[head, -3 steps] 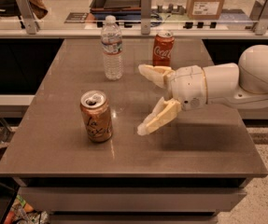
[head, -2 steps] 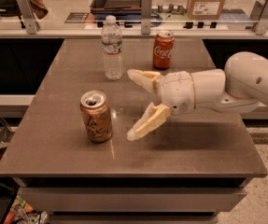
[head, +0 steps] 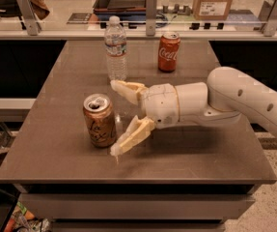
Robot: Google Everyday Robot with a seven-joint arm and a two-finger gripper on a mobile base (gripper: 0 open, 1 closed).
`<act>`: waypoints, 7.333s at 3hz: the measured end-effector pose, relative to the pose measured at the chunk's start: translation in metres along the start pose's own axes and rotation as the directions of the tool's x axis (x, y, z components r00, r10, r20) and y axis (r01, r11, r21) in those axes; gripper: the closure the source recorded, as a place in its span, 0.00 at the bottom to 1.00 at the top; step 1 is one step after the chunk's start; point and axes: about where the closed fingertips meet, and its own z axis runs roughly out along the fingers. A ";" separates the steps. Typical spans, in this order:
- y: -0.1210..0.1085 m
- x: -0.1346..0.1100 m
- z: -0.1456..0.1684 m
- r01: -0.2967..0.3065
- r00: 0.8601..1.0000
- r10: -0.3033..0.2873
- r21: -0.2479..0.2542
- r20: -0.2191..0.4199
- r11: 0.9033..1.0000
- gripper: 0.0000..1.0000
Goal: Knock orange can over
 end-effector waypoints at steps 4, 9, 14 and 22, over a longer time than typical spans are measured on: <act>-0.002 0.014 0.058 -0.001 0.995 0.009 -0.069 0.104 0.998 0.65; -0.008 0.010 0.035 -0.044 0.999 0.044 0.001 0.018 0.999 1.00; -0.032 0.028 0.024 -0.139 0.756 0.242 0.212 -0.609 0.967 1.00; -0.027 0.043 0.043 -0.147 0.615 0.272 0.231 -0.740 0.962 0.35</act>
Offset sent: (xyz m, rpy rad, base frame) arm 0.0112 0.0546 -0.0249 0.1132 0.0184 0.0593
